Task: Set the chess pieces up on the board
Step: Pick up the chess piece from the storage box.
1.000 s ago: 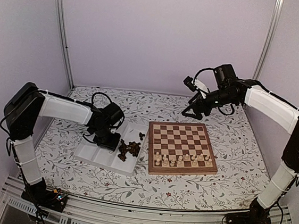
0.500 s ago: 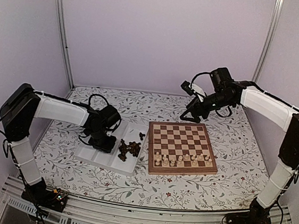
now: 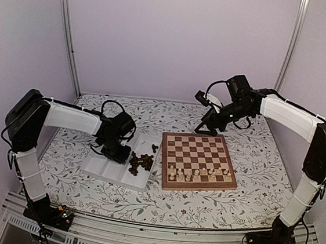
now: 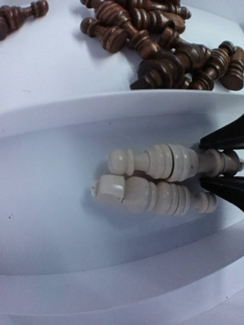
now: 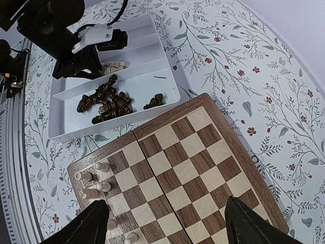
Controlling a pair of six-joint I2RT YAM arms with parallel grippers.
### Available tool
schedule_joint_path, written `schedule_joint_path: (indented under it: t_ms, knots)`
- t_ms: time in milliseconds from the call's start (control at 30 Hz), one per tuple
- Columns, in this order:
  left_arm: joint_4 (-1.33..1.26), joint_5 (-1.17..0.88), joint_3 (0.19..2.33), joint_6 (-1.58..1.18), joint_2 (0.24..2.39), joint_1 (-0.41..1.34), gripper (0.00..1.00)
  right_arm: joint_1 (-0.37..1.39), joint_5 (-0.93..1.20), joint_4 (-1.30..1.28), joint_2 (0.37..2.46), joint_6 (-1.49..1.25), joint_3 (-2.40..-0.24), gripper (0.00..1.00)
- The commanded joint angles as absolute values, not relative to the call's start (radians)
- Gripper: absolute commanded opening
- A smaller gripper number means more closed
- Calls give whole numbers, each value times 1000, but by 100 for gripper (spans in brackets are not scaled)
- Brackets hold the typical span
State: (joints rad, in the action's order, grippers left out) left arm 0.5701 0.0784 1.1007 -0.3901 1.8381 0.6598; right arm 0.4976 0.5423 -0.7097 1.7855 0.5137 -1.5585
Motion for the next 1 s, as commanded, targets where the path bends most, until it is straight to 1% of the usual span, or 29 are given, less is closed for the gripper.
schedule_joint_path:
  t_ms: [0,167,267,367,433,533,600,767,933,967]
  knots:
    - [598,30,1084,-374,1877,647,13,509,555,-721,1789,525,-1568,82]
    - [633,42,1075,-346,1813,647,6,510,566,-733,1790,534,-1590,82]
    - [646,65,1077,-287,1748,641,1,510,571,-741,1790,564,-1636,80]
    - [621,61,1064,-207,1672,638,0,511,617,-703,1791,548,-1682,79]
    - [578,67,1043,-176,1613,638,0,511,693,-675,1804,495,-1703,78]
    - [497,14,991,-115,1520,649,0,528,791,-639,1843,417,-1723,75]
    - [424,-42,949,-85,1453,657,0,555,819,-636,1876,385,-1744,75]
    - [275,-187,874,-36,1304,667,0,607,926,-661,2009,314,-1836,73]
    - [207,-308,847,-30,1256,674,0,661,1013,-669,2135,220,-1949,69]
    - [207,-322,848,-28,1258,678,0,673,1026,-666,2151,210,-1978,66]
